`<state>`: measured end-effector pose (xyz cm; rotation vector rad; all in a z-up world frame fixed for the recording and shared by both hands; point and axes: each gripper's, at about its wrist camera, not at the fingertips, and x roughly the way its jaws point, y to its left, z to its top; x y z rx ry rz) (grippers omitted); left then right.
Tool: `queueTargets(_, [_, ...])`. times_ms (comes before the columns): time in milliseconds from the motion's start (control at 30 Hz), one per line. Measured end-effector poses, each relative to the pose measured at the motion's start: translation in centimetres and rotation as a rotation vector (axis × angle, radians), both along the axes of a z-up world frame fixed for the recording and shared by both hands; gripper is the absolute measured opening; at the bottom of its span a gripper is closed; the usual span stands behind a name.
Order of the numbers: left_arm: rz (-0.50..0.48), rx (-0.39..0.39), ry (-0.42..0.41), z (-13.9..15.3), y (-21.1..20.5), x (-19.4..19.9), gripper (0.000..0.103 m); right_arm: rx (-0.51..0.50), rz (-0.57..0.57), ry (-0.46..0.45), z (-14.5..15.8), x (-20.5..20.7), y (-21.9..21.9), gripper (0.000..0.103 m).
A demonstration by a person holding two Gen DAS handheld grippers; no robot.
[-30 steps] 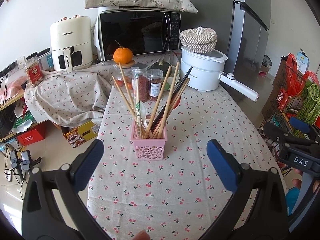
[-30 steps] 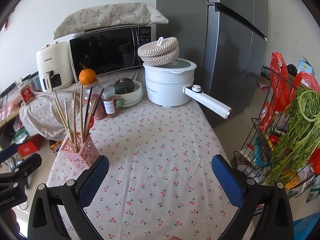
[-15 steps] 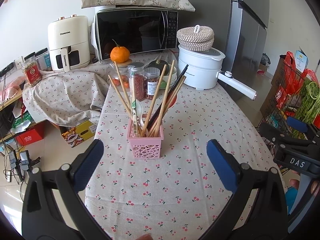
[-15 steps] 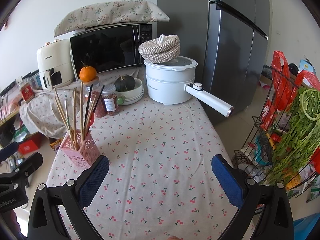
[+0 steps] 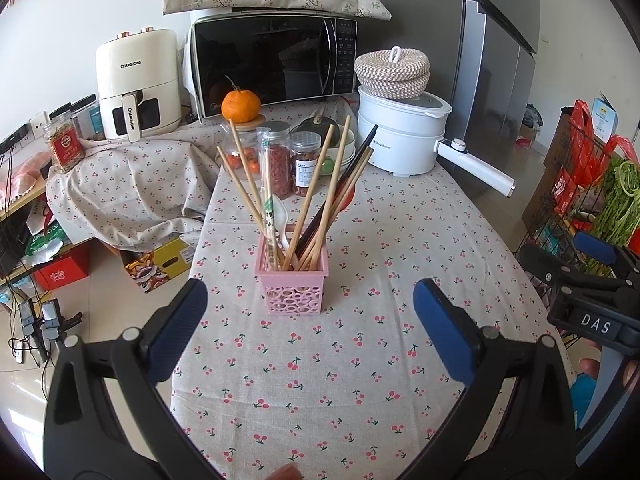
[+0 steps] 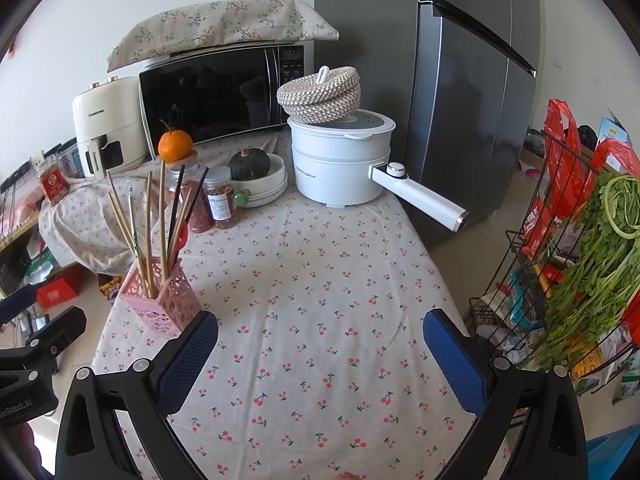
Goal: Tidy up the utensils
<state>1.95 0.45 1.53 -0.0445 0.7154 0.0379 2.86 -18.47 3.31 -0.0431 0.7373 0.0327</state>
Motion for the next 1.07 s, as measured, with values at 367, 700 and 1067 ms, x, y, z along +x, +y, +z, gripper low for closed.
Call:
queueTargets(367, [-0.002, -0.006, 0.003, -0.16, -0.07, -0.02, 0.102, 0.000, -0.005, 0.004, -0.14, 0.05, -0.08, 0.103])
queueTargets(700, [-0.004, -0.014, 0.013, -0.39, -0.10, 0.09, 0.102, 0.000, -0.003, 0.005, -0.16, 0.07, -0.20, 0.103])
queueTargets(1067, [-0.025, -0.027, 0.036, -0.93, -0.07, 0.39, 0.102, 0.005, -0.006, 0.020, -0.53, 0.03, -0.19, 0.103])
